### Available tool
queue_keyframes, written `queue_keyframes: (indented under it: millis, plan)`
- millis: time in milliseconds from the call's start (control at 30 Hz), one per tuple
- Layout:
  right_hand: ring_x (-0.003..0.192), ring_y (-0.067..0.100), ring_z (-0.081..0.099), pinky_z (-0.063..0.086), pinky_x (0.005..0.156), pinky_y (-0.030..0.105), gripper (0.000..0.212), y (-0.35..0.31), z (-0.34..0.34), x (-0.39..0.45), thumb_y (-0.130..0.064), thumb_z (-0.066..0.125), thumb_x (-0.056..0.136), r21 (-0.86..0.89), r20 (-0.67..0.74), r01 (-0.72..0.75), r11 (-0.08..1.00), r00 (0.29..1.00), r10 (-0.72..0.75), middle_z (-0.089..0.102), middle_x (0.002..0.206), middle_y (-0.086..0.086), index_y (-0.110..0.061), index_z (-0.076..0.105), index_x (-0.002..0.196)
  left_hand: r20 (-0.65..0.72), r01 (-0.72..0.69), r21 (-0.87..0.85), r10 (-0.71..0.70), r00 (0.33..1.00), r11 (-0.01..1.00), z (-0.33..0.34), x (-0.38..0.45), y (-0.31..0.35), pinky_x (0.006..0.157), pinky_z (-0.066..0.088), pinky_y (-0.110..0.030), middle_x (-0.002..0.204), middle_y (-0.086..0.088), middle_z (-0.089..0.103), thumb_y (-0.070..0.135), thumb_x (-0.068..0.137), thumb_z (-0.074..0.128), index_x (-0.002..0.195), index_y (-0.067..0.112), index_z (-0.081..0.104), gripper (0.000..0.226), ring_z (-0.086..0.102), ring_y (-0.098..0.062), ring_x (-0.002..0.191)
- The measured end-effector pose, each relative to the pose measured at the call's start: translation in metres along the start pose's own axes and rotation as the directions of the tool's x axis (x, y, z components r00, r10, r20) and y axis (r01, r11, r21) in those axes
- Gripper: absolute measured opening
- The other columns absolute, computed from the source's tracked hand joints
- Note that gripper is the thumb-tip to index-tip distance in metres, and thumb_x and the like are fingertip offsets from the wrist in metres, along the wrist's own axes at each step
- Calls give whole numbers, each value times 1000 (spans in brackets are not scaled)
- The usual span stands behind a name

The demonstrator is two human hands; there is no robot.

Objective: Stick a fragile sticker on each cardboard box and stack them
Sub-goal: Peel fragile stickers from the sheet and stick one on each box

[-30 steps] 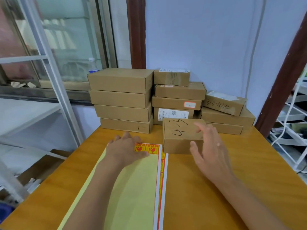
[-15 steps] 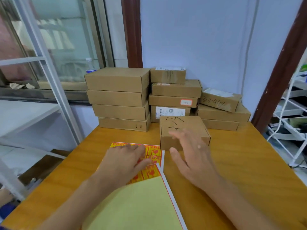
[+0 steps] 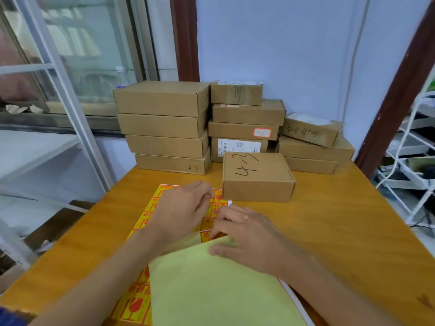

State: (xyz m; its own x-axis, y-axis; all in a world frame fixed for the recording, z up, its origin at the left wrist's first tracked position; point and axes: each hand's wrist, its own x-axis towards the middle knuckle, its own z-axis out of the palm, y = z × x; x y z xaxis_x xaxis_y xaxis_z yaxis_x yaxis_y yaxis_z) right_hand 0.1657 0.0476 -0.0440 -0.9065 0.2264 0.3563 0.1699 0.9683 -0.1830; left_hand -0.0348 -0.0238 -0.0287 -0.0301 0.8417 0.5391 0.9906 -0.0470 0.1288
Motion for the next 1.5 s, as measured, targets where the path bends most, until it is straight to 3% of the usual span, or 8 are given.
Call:
queue_keyframes:
  millis: [233, 367, 633, 800, 933, 1100, 1300, 1500]
  plan:
    - [93, 6, 46, 33, 77, 25, 23, 35, -26, -7, -54, 65, 93, -236, -176, -161, 958, 977, 121, 55, 98, -17, -33, 67, 102, 80, -172, -245, 197, 977, 954, 10, 33, 17, 65, 50, -38, 87, 17, 62, 57, 100, 38, 96, 32, 62, 35, 59, -5, 78]
    - [94, 6, 50, 45, 80, 28, 21, 50, -39, -8, -51, 59, 97, -368, -159, -213, 905, 974, 164, 58, 99, -16, -34, 70, 104, 238, -156, -87, 172, 956, 984, 22, 33, 0, 76, 50, -33, 106, 21, 52, 78, 89, 30, 121, 40, 57, 56, 53, 0, 97]
    - [88, 9, 50, 37, 75, 29, 42, 46, -43, -6, -54, 34, 106, -407, -179, -234, 883, 968, 175, 59, 94, -16, -35, 71, 104, 13, -319, 67, 319, 948, 945, 18, 31, -6, 62, 34, -25, 94, 14, 57, 42, 95, 49, 92, 30, 73, 27, 48, -10, 84]
    - [76, 12, 49, 42, 58, 29, 8, 44, -40, -3, -31, 79, 91, -497, -269, -306, 812, 944, 191, 60, 80, -13, -32, 75, 84, -101, -316, 71, 322, 941, 946, 21, 29, -3, 62, 32, -25, 87, 11, 60, 38, 94, 54, 89, 29, 76, 24, 46, -11, 80]
    - [77, 12, 49, 43, 59, 32, 13, 42, -35, -3, -25, 83, 87, -478, -303, -307, 823, 937, 173, 59, 78, -15, -32, 74, 81, -99, -284, 69, 289, 952, 956, 20, 30, 0, 62, 36, -28, 87, 11, 61, 31, 87, 74, 88, 28, 76, 3, 48, -13, 79]
    - [78, 12, 50, 45, 62, 34, 9, 41, -32, -1, -30, 77, 94, -462, -309, -277, 843, 941, 140, 62, 81, -14, -31, 75, 84, -76, -242, 20, 243, 967, 970, 23, 28, 7, 77, 41, -32, 97, 17, 67, 49, 94, 59, 102, 32, 74, 23, 59, -10, 87]
    - [88, 9, 53, 43, 71, 32, 19, 36, -34, 3, -45, 61, 99, -340, -361, -252, 906, 925, 122, 65, 96, -16, -32, 74, 105, -150, -296, 57, 301, 942, 953, 21, 28, 9, 69, 25, -27, 82, 13, 66, 43, 97, 58, 88, 28, 73, 23, 54, -13, 73]
    - [85, 8, 53, 39, 69, 27, 11, 31, -30, 7, -38, 67, 98, -341, -322, -163, 926, 945, 48, 63, 91, -14, -28, 72, 98, -130, -322, 42, 325, 937, 946, 23, 26, 9, 69, 30, -29, 81, 13, 66, 44, 94, 56, 85, 28, 74, 26, 55, -13, 73]
